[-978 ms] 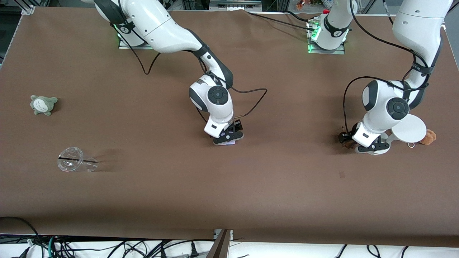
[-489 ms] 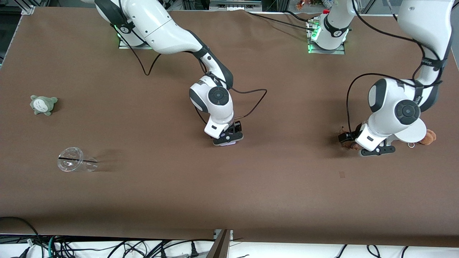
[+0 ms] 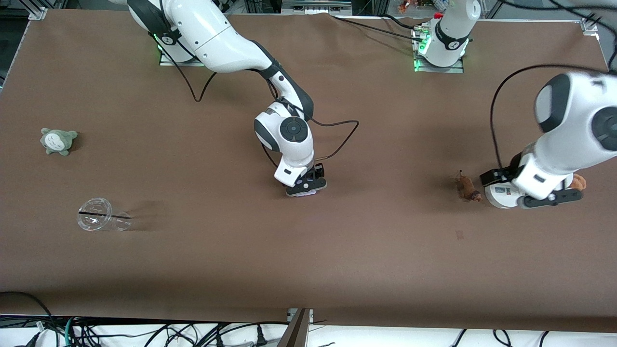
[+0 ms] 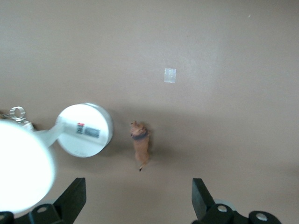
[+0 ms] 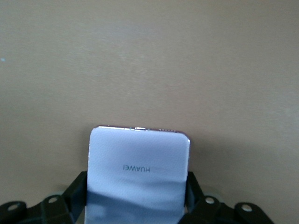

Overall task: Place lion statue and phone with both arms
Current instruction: 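Carry the phone with the right gripper while the left gripper rises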

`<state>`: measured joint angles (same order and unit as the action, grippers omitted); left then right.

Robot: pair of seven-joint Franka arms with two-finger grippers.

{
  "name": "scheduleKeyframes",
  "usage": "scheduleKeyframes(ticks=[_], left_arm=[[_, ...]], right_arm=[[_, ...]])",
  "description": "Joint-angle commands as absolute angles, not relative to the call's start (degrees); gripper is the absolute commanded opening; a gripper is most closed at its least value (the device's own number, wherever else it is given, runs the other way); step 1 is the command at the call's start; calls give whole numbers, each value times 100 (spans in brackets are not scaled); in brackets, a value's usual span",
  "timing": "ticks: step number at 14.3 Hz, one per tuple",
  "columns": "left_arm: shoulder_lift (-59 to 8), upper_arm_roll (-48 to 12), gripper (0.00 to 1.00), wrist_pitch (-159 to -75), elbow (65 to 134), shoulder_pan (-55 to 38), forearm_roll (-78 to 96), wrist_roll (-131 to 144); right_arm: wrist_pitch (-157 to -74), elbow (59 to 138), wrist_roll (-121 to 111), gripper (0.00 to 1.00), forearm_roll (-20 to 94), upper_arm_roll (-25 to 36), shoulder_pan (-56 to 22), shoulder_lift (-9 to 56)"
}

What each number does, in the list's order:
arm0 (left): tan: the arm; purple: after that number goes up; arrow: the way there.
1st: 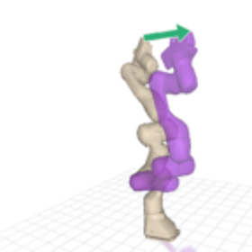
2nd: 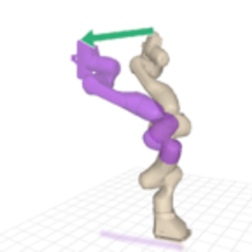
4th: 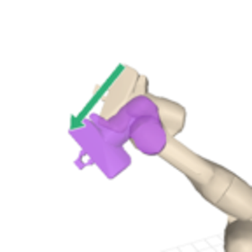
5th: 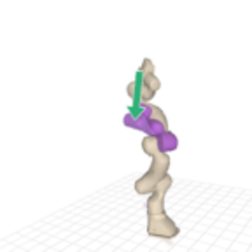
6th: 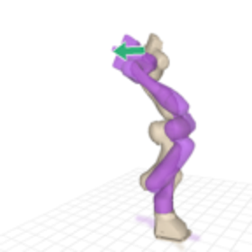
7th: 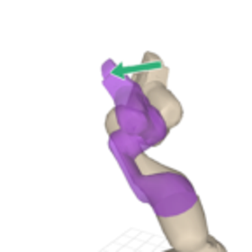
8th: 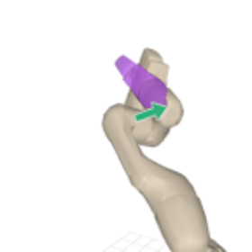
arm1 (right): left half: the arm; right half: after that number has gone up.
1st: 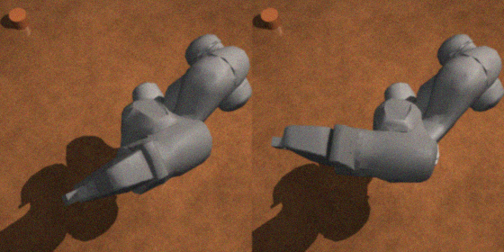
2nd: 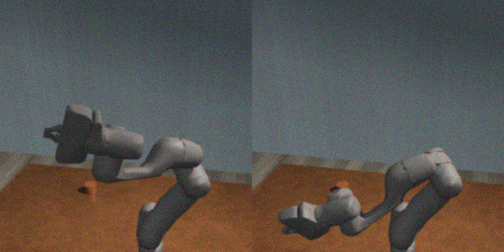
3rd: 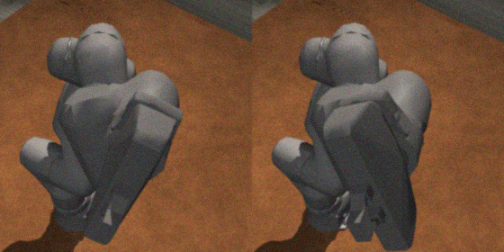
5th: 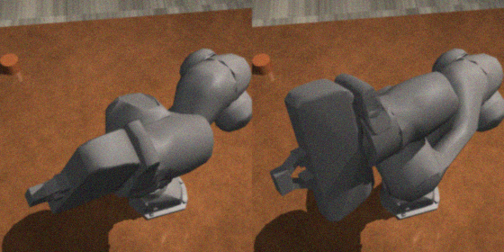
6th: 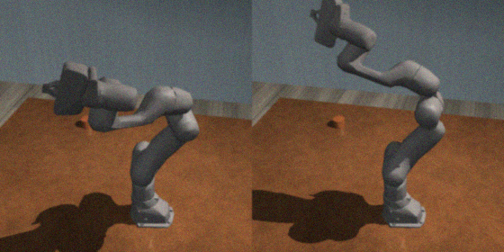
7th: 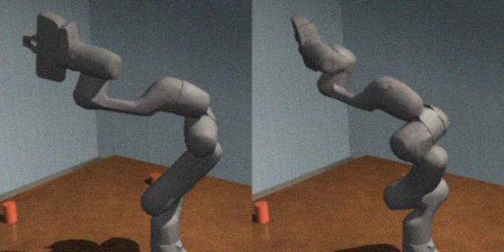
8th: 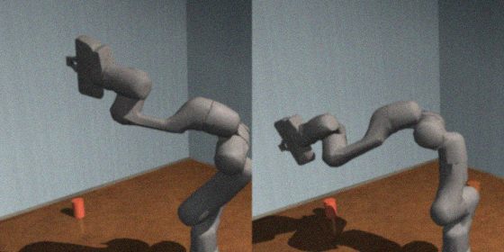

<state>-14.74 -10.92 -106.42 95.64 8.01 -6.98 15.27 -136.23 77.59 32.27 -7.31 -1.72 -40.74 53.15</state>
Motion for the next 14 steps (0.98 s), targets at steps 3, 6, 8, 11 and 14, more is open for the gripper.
scheduleKeyframes(ticks=[3, 6, 8, 11, 14], left_arm=[[-941, -1028, 100, -9406, 9141, 800, -221, 1547], [-686, -976, 100, -9080, 9010, 826, -185, 1346], [-720, -897, 100, -8554, 8510, 835, -18, 1109], [-703, -782, 100, -8324, 8420, 809, 9, 757], [-756, -773, 100, -8253, 8403, 843, -44, 782]], right_arm=[[-12869, 7699, 2586, 11, -773, -184, -3596, 4879], [-12490, 7734, 1971, 11, -756, -176, -3358, 4703], [-12227, 7761, 1558, 11, -712, -167, -3130, 4623], [-12225, 8355, 794, 11, -659, -158, -2682, 4212], [-12462, 9147, 361, 11, -448, -141, -2198, 3720]])
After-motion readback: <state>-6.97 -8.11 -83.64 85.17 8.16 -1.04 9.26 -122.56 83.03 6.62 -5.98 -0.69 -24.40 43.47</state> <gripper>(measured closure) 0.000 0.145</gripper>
